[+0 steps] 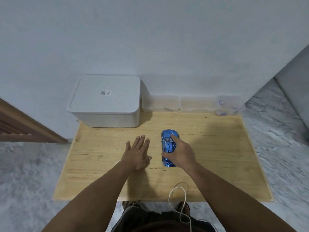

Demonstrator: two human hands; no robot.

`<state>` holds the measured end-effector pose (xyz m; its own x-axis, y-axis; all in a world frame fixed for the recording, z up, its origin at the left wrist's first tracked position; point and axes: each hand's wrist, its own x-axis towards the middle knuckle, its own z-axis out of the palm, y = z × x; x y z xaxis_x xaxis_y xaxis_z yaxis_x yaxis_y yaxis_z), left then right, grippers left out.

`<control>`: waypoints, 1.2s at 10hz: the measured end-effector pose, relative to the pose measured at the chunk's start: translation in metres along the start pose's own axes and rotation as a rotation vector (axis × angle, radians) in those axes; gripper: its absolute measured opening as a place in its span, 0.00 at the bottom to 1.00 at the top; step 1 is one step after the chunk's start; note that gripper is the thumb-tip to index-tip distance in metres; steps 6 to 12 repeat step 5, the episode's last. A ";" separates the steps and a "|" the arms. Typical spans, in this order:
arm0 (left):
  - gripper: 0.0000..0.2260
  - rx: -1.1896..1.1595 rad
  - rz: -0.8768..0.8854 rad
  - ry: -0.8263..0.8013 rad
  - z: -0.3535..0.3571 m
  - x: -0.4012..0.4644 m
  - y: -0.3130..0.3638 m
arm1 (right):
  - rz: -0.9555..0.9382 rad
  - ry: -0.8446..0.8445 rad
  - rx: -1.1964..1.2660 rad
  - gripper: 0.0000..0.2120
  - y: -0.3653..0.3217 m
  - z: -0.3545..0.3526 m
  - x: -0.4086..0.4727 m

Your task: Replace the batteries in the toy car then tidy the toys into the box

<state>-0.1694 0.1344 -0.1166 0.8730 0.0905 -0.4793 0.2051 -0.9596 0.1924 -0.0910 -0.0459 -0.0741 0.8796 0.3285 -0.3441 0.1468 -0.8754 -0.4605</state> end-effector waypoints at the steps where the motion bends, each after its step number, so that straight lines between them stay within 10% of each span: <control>1: 0.35 0.003 -0.001 -0.005 -0.002 -0.002 0.000 | 0.005 0.003 -0.009 0.44 0.000 0.000 -0.002; 12: 0.35 -0.034 -0.022 0.008 0.002 -0.005 0.004 | 0.106 0.114 0.265 0.29 0.016 -0.003 -0.005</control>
